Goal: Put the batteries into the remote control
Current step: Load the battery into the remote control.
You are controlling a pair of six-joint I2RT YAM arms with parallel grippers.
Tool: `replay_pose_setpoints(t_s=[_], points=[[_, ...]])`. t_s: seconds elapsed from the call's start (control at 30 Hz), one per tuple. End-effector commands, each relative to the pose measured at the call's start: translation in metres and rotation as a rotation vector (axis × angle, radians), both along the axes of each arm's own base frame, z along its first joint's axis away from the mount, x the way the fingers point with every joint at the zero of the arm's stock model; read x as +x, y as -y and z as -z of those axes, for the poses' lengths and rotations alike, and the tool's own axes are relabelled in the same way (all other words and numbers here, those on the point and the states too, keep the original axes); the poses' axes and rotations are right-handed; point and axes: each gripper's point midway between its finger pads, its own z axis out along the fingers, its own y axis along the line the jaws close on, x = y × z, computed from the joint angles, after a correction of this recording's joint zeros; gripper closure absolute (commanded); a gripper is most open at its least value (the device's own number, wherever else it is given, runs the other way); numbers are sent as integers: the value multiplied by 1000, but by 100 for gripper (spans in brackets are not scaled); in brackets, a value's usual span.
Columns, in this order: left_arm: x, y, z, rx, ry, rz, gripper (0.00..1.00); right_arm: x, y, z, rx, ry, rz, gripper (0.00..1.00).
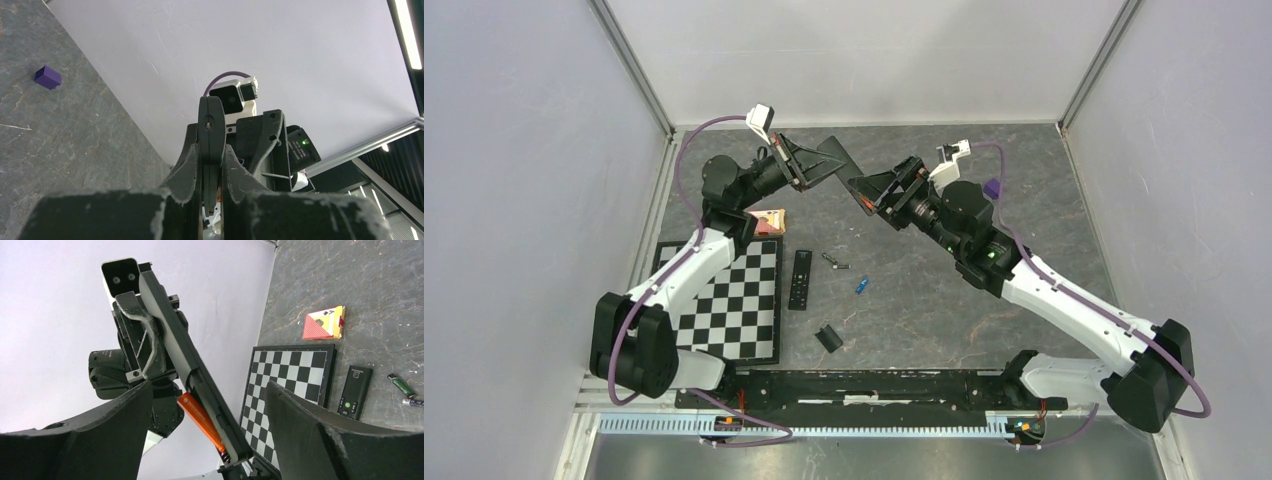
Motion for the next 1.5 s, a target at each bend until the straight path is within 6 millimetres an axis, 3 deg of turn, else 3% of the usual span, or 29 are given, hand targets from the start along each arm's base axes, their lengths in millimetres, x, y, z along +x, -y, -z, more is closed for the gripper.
replay_pose_setpoints(t_s=[0.0,0.5,1.23,1.3,1.47], points=[[-15,-4,-18,-9,116,8,98,2,-5,-10,51,6,-30,17],[-15,-5,-20,-28,101,5,98,0,-9,5,55,-30,-72,33],[-9,-8,-28,-81,37,-23,98,-3,-6,13,63,-36,-79,46],[-9,-8,-28,-80,38,-23,98,-3,-6,12,67,-31,-82,42],[-11,-8,-23,-59,52,-22,98,0,-2,-1,60,34,-75,17]])
